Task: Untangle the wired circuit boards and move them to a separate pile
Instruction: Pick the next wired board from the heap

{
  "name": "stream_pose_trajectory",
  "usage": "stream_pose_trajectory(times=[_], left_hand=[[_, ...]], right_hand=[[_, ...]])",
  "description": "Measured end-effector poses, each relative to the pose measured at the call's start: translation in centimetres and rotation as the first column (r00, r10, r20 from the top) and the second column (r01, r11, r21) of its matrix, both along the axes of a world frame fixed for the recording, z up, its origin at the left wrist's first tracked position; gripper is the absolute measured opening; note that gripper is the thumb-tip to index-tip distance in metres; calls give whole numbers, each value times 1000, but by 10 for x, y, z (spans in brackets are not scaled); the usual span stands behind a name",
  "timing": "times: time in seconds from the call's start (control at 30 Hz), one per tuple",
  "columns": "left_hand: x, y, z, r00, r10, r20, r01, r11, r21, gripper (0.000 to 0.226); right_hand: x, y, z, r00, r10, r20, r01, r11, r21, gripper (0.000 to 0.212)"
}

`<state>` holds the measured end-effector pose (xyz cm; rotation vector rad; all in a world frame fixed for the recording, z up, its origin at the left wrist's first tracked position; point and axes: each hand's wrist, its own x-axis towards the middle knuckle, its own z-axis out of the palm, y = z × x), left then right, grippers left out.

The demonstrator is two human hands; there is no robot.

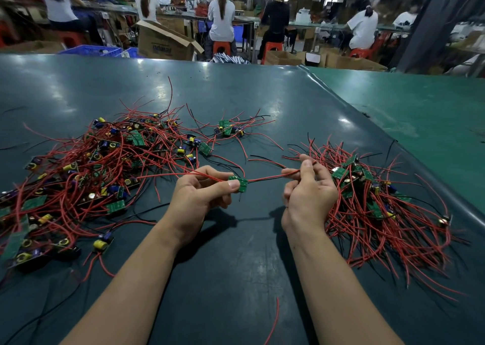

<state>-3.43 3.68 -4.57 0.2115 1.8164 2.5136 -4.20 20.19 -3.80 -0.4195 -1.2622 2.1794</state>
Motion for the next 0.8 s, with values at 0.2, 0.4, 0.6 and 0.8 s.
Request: stream_pose_trajectory(times=[0.2, 0.4, 0.6, 0.8], left_hand=[[-1, 2, 1, 997, 80, 18, -81, 993, 91, 18], [-1, 1, 0, 992, 128, 5, -128, 990, 66, 20], [0, 2, -2, 995, 102, -21, -103, 994, -48, 16], [0, 0, 1, 994, 109, -1, -109, 994, 14, 14]], right_hand=[[2, -1, 2, 994, 105, -15, -105, 994, -20, 17], [12, -14, 4, 786, 577, 221, -587, 809, -23, 22], [9, -16, 1, 869, 481, 117, -491, 866, 90, 17], [3, -4, 1, 980, 198, 6, -198, 979, 52, 24]])
